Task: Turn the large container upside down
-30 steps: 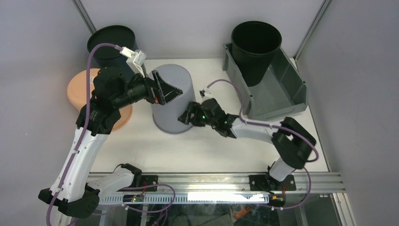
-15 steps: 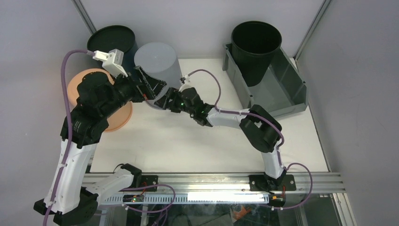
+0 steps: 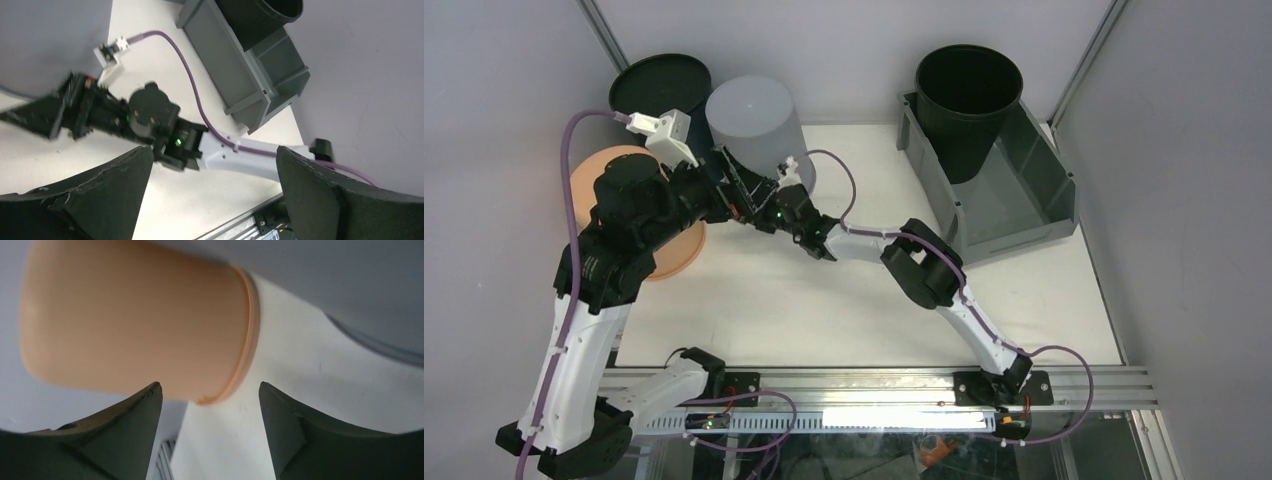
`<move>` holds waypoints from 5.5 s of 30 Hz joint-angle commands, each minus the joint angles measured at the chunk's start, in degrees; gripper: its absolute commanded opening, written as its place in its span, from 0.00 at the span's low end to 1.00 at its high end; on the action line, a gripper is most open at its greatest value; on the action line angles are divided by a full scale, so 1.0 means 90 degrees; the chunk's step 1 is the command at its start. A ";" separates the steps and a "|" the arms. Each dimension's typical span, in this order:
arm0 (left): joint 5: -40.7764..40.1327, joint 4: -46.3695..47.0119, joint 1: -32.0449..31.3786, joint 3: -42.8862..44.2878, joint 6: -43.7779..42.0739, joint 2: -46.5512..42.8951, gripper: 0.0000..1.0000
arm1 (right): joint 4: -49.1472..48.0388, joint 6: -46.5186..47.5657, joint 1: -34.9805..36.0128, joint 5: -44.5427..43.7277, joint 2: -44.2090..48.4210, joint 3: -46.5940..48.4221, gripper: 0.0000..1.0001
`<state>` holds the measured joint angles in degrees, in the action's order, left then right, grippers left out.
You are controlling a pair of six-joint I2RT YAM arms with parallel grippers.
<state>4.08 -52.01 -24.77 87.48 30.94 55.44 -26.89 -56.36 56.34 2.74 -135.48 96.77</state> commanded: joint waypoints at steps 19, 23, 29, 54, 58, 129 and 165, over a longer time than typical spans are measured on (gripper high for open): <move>0.0257 0.0159 -0.0011 -0.0111 0.0034 -0.0232 0.99 | 0.0291 -0.0238 -0.0777 -0.0467 -0.0573 0.1937 0.79; 0.0317 0.0142 -0.0012 -0.0120 0.0057 -0.0279 0.99 | 0.0646 -0.0237 -0.0959 -0.0695 -0.0954 0.2622 0.79; 0.0405 0.0137 -0.0017 -0.0147 0.0059 -0.0294 0.99 | 0.0825 -0.0151 -0.1235 -0.0782 -0.1141 0.3165 0.80; 0.1193 0.1338 -0.0016 -0.1139 -0.0137 0.0141 0.99 | 0.6938 0.4398 -0.1686 -0.4028 0.5016 0.1031 1.00; 0.1433 0.1384 -0.0074 -0.1220 -0.0164 0.0412 0.99 | 0.7649 0.4160 -0.2804 -0.3690 0.5461 0.1103 1.00; 0.1338 0.2220 -0.1809 0.2078 -0.0756 0.1893 0.96 | 0.5781 0.4155 -0.5678 -0.0312 0.8297 -0.0378 0.00; -0.4192 0.0785 -0.4780 0.3922 -0.1617 0.2994 0.84 | 0.5975 0.4491 -0.2995 -0.2053 0.7813 -0.0928 0.00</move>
<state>-31.57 -50.00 -66.78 120.40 18.61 86.15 35.42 -14.81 28.95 -13.82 -66.89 87.79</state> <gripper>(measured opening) 0.843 0.086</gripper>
